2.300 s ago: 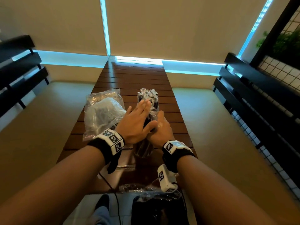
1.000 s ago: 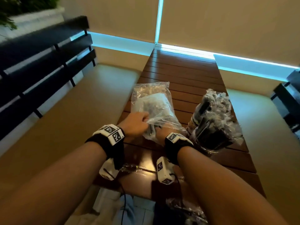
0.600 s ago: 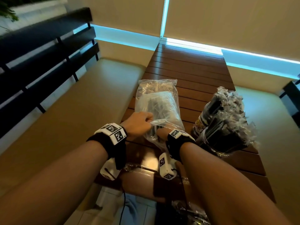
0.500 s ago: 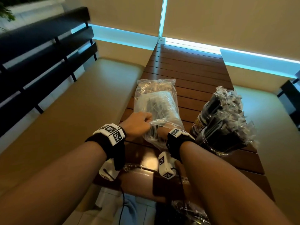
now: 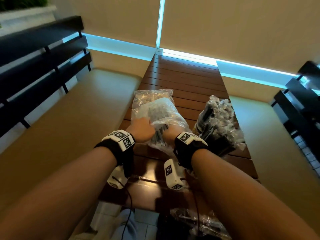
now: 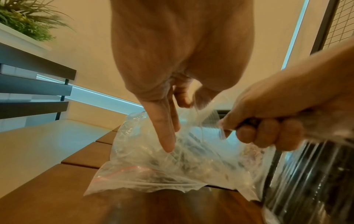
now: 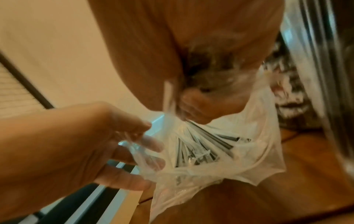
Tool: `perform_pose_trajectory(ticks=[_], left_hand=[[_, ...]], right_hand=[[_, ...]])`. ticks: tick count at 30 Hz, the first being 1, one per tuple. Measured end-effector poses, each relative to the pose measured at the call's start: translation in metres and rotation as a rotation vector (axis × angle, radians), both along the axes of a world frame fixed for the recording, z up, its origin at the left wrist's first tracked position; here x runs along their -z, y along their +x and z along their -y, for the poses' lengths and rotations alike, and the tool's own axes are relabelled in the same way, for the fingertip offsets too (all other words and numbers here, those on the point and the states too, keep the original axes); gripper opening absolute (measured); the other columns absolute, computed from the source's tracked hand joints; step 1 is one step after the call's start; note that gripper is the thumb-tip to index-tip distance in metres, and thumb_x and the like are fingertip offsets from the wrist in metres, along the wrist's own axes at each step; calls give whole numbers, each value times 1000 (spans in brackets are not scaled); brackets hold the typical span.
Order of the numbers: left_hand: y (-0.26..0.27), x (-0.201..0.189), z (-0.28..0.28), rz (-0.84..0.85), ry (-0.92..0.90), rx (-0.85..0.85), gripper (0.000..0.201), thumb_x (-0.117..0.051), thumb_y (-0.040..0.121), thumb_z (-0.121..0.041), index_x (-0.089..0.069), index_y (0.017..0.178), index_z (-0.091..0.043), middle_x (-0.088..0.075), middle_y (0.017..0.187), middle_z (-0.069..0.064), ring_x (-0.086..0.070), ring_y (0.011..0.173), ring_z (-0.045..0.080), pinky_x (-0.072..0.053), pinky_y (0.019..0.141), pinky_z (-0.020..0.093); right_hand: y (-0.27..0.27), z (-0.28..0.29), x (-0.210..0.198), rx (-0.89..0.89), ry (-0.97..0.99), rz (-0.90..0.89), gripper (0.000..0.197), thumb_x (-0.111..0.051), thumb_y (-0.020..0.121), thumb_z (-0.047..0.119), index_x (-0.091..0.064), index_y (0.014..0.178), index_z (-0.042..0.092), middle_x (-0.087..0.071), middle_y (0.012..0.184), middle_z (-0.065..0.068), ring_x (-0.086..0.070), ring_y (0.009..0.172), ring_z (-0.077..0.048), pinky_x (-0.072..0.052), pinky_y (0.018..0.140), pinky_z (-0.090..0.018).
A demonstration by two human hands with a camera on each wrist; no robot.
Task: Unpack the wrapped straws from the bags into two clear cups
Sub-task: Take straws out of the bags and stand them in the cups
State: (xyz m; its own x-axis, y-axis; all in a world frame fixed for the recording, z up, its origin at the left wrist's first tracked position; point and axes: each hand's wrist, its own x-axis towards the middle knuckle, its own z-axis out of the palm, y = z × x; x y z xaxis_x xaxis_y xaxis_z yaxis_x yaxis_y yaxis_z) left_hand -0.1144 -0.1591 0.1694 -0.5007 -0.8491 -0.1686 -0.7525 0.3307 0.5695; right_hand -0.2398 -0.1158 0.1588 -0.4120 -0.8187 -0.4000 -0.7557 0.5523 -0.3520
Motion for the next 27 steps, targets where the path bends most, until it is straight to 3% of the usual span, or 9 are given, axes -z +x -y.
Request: perform_pose_trajectory(ticks=[3,6,8,10,13,15,19,25,27], left_hand=[[-11,-5,-6,13,-60,-46,20,-46,93,-18,-49,111,-9,-59,100,13,-56,98,34,-43,98,44],[-19,-6,-15,113,-78,-39,39,-45,93,-20,-42,131,-9,-59,121,22,-50,122,36,-37,105,47],[-24,3,-12,206,-129,-8,56,-29,89,-42,-44,135,-14,-60,119,18,-51,121,35,-20,115,55],[-33,14,-3,275,-186,9,76,-12,74,-53,-50,131,-19,-62,111,12,-59,111,32,-7,115,61],[-44,4,-10,224,-143,-106,54,-40,85,-41,-43,128,-9,-66,111,17,-61,109,37,-29,112,52],[-50,-9,-21,168,-136,-143,47,-51,90,-30,-42,129,-6,-65,117,20,-61,109,39,-45,97,44],[-56,-14,-25,226,-141,-137,31,-54,88,-14,-53,117,-2,-65,115,18,-63,106,36,-49,89,37],[-58,-11,-28,248,-127,-156,25,-55,91,-19,-62,107,-1,-65,117,19,-59,112,37,-46,92,36],[-55,-8,-30,237,-103,-129,27,-56,88,-22,-60,107,-3,-66,115,17,-62,106,34,-46,90,35]], right_hand=[[-5,-25,-29,-148,-8,-139,29,-52,93,22,-59,118,9,-59,117,-11,-57,106,-28,-43,79,-31],[-9,-51,-58,-287,104,-244,14,-54,91,25,-60,90,12,-59,99,-9,-60,90,-29,-47,74,-32],[-16,-67,-80,-366,155,-292,15,-58,90,26,-58,80,15,-58,90,-4,-59,77,-25,-45,65,-27],[-21,-83,-106,-439,147,-325,20,-57,92,24,-56,76,12,-56,87,-6,-50,60,-18,-40,49,-19],[-26,-115,-139,-462,191,-358,18,-48,97,22,-61,97,9,-51,87,-5,-48,67,-19,-40,58,-24],[-30,-135,-154,-464,200,-370,20,-47,97,23,-61,99,10,-52,80,-3,-49,68,-18,-39,60,-24],[-46,-156,-165,-432,214,-330,22,-44,98,25,-56,92,7,-51,72,-1,-45,58,-11,-35,49,-22],[-67,-172,-175,-301,78,-105,23,-50,96,27,-60,84,10,-55,70,-2,-49,54,-14,-39,42,-18],[-73,-172,-177,-217,29,38,21,-49,98,27,-57,94,8,-56,71,-4,-49,52,-15,-40,43,-20]])
